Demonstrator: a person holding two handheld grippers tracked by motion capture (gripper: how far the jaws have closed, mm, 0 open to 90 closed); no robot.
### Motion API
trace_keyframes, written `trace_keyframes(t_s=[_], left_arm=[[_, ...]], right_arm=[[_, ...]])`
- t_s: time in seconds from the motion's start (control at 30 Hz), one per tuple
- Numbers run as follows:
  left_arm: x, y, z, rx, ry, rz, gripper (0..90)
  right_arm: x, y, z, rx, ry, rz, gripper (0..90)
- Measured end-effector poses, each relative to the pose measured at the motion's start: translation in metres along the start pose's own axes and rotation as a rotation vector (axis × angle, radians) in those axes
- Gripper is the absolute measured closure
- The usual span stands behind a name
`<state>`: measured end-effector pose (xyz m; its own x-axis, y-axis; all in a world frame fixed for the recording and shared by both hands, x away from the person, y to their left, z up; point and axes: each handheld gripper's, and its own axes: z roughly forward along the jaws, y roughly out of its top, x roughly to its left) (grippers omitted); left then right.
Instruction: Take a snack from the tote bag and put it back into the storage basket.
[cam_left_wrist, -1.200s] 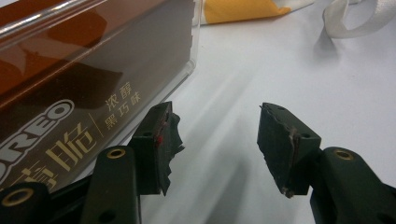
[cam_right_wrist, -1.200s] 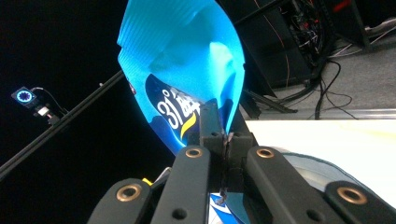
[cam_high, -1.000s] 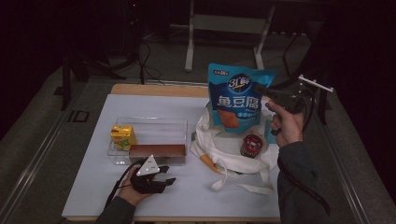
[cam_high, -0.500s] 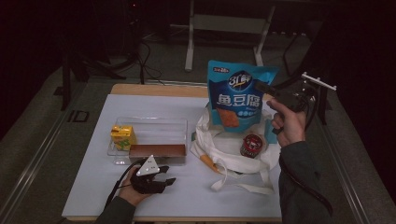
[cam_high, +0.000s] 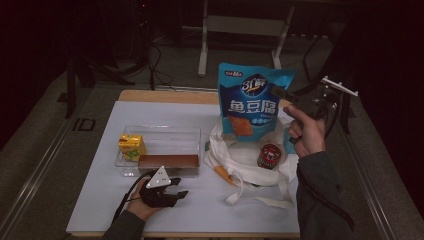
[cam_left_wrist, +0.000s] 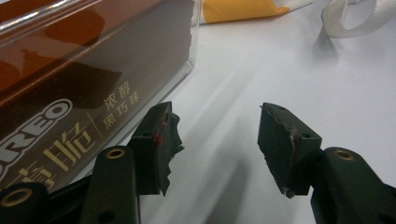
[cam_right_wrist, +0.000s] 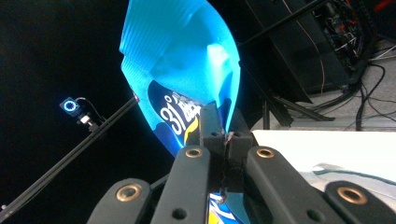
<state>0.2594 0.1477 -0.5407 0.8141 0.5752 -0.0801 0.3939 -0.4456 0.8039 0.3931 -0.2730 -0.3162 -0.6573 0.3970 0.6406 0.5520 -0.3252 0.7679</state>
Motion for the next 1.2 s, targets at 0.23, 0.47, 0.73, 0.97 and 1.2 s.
trace_keyframes(t_s=[0.23, 0.47, 0.73, 0.97, 1.2], left_arm=[[0.0, 0.0, 0.0, -0.001, -0.001, -0.001, 45.8], [0.0, 0.0, 0.0, 0.001, 0.0, -0.002, 45.8], [0.0, 0.0, 0.0, 0.0, -0.002, -0.003, 45.8], [0.0, 0.0, 0.0, -0.001, -0.002, -0.003, 45.8], [0.001, 0.0, 0.0, -0.005, -0.004, -0.008, 45.7]], right_arm=[[0.009, 0.003, 0.004, -0.005, 0.019, -0.003, 89.8], [0.012, 0.003, 0.009, -0.004, 0.037, 0.004, 89.8], [0.018, 0.002, 0.02, 0.004, 0.055, 0.006, 89.7], [0.022, -0.001, 0.03, 0.014, 0.069, 0.008, 89.7], [0.027, -0.002, 0.039, 0.026, 0.083, 0.006, 89.7]])
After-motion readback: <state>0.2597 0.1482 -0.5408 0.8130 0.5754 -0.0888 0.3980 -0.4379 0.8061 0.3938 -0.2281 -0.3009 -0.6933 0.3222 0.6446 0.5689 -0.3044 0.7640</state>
